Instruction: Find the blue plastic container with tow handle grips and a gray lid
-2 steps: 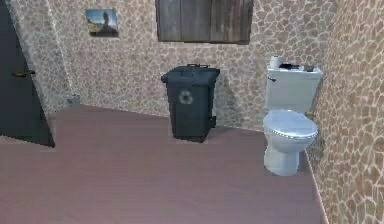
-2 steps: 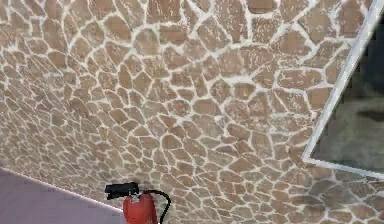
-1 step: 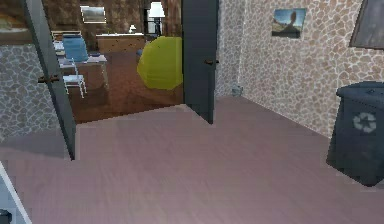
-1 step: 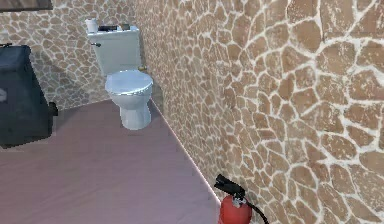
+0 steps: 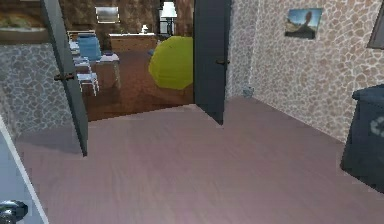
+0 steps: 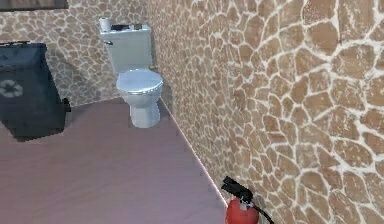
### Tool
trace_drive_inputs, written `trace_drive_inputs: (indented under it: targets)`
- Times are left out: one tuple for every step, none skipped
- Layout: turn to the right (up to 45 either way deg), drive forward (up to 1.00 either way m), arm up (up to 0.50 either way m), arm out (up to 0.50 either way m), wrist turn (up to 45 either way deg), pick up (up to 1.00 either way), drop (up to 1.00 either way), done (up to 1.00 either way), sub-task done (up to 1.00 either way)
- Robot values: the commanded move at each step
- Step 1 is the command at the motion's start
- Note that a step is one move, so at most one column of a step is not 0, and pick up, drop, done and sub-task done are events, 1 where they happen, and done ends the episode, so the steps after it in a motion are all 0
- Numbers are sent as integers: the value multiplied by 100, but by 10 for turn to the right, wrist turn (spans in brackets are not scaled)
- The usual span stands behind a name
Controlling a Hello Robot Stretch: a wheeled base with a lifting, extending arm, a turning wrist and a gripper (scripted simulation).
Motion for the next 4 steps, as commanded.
trace_drive_inputs:
  targets:
    - [0, 40, 0, 0, 0, 0, 0, 0, 0]
    - [-210, 0, 0, 0, 0, 0, 0, 0, 0]
    - [0, 100, 0, 0, 0, 0, 0, 0, 0]
    - [-30, 0, 0, 0, 0, 0, 0, 0, 0]
